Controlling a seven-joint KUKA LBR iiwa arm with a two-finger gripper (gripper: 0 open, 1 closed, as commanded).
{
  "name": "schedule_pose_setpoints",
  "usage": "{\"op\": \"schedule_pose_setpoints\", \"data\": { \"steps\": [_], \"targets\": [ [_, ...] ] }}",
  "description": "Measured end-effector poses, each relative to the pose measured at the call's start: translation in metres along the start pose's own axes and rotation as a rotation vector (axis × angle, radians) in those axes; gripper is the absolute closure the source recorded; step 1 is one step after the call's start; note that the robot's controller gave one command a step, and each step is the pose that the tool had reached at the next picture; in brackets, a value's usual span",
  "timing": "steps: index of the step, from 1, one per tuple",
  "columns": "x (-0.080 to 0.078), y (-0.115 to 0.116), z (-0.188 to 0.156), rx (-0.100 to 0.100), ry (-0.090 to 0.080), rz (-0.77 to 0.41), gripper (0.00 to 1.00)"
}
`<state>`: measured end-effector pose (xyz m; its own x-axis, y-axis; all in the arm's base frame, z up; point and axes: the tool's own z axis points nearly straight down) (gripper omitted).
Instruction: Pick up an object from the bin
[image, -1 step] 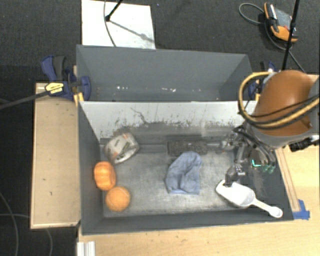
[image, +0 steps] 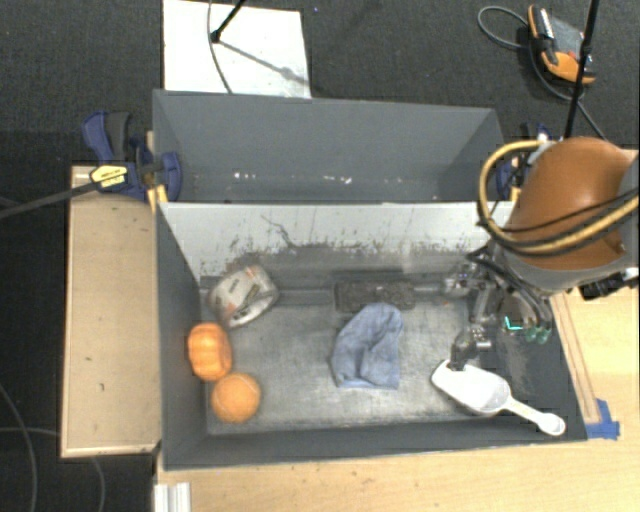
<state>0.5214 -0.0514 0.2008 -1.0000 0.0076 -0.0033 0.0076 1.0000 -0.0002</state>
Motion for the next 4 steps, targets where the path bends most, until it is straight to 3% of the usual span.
{"op": "schedule_pose_setpoints", "data": {
  "steps": [1,2,3,4],
  "targets": [
    [-0.01,0.006,0.052,0.001,-0.007,-0.028,0.0],
    [-0.015,0.026,0.119,0.001,0.006,-0.107,0.0],
    [-0.018,0.059,0.126,-0.001,0.002,-0.279,0.0],
    [-0.015,0.094,0.125,-0.001,0.002,-0.225,1.0]
  ]
}}
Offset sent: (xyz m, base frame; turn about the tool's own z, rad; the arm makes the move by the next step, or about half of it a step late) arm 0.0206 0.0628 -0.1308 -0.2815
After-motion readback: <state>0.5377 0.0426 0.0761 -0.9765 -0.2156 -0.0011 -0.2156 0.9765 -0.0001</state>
